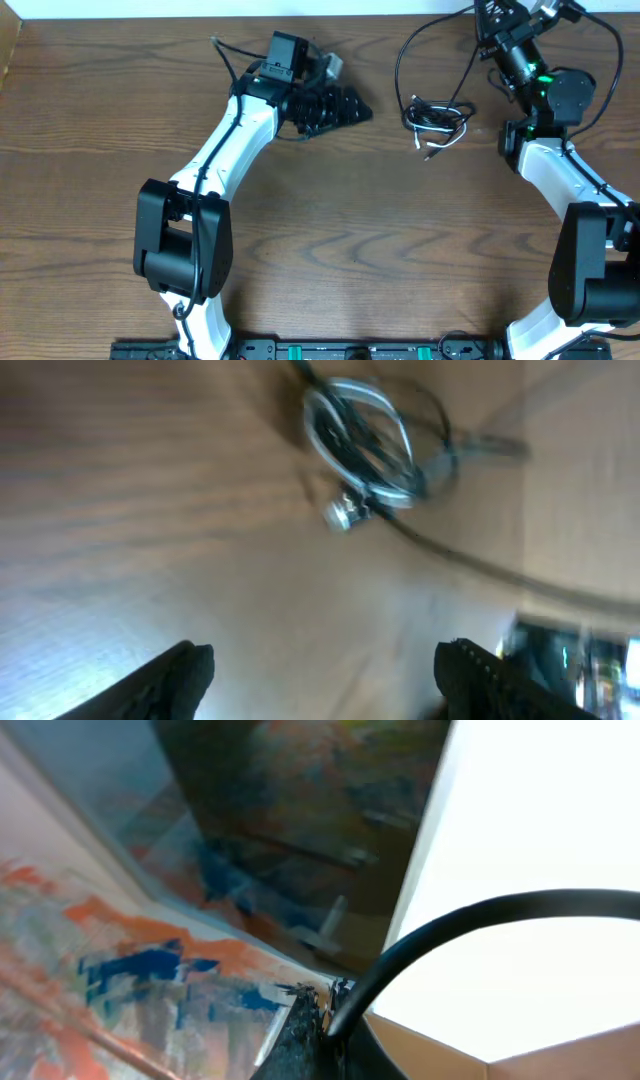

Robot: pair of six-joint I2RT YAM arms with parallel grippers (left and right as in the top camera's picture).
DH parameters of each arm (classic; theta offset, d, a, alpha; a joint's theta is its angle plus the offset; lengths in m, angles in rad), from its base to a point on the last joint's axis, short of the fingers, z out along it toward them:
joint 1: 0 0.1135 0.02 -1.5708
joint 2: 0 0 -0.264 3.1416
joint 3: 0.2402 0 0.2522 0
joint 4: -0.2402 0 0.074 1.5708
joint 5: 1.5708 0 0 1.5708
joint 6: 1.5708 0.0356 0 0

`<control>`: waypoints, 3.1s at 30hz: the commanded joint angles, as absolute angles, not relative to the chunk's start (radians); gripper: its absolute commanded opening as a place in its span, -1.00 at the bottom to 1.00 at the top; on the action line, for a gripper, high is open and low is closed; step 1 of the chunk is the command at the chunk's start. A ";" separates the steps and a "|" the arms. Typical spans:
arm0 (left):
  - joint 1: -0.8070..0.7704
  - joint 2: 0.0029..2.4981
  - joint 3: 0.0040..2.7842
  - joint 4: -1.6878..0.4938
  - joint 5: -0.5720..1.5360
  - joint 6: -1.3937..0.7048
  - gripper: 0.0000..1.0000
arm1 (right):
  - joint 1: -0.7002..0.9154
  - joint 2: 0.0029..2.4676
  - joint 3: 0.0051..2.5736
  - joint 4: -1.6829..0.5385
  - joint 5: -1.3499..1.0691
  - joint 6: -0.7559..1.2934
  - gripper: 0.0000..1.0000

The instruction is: Untangle cables

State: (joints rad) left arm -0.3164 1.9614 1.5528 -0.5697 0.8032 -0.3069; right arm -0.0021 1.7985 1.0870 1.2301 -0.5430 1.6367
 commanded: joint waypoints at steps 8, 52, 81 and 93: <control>-0.374 1.967 1.552 -0.607 0.910 0.027 0.56 | 0.011 1.785 1.097 1.210 -0.553 1.607 -0.98; -0.512 1.654 1.551 -0.297 0.210 -0.409 -0.85 | 0.014 1.785 1.097 0.933 -0.790 1.318 -0.98; -0.509 1.886 1.551 -0.424 0.040 -0.340 -0.85 | 0.015 1.785 1.097 0.234 -0.969 0.587 0.99; -0.507 1.939 1.551 -0.381 0.033 -0.334 -0.85 | 0.010 1.785 1.097 0.046 -0.852 0.463 0.99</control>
State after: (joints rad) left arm -0.5121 1.9171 1.5486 -0.3676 0.0536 -0.3569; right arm 0.0097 1.7977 1.0931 0.1081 -0.9894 0.5735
